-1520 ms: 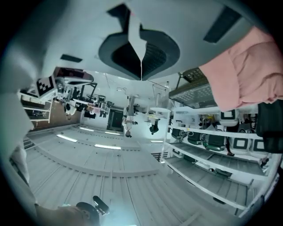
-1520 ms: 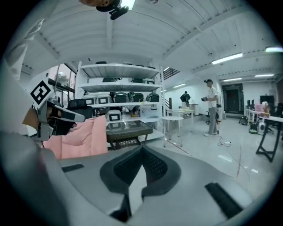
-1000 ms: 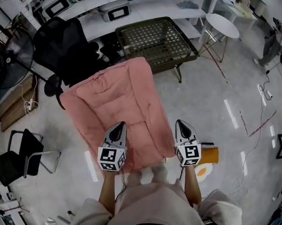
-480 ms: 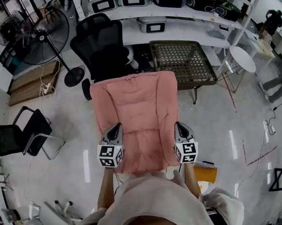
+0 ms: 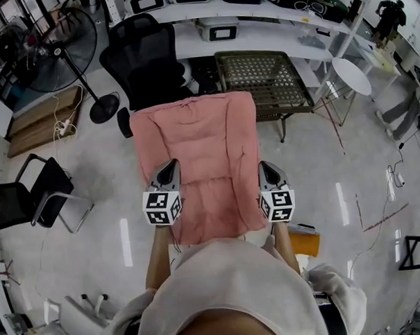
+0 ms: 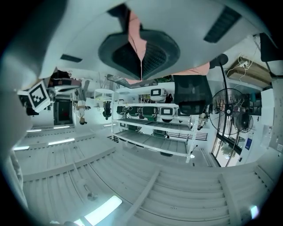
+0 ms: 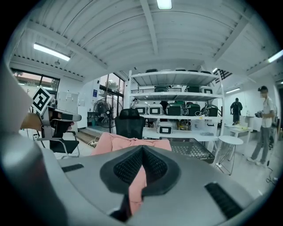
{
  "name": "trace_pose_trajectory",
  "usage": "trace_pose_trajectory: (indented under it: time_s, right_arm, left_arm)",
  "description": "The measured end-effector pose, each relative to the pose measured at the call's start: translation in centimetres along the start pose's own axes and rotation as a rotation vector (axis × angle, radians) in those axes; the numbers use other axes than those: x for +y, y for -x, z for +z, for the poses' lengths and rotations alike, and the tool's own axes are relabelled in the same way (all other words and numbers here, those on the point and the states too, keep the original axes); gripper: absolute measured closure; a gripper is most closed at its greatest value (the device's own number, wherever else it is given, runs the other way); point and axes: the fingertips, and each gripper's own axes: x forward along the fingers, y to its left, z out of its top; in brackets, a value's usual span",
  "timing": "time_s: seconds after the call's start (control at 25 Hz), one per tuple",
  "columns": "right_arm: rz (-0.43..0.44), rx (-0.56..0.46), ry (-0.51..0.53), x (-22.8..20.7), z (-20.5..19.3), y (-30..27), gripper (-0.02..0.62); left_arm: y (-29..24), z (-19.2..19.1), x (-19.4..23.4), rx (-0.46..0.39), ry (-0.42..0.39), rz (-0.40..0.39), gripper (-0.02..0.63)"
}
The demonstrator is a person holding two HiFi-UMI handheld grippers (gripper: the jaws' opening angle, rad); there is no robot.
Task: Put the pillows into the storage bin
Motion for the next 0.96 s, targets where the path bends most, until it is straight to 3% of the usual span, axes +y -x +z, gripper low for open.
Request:
trace_pose_trajectory:
  time_s: [0.96]
  right_arm:
    - [-0.018, 0.016, -0.013, 0.4, -1.4, 2.0, 0.598]
  left_arm:
    - [0.9, -0.5, -1.5, 0.000, -0.001, -0.029, 0.594]
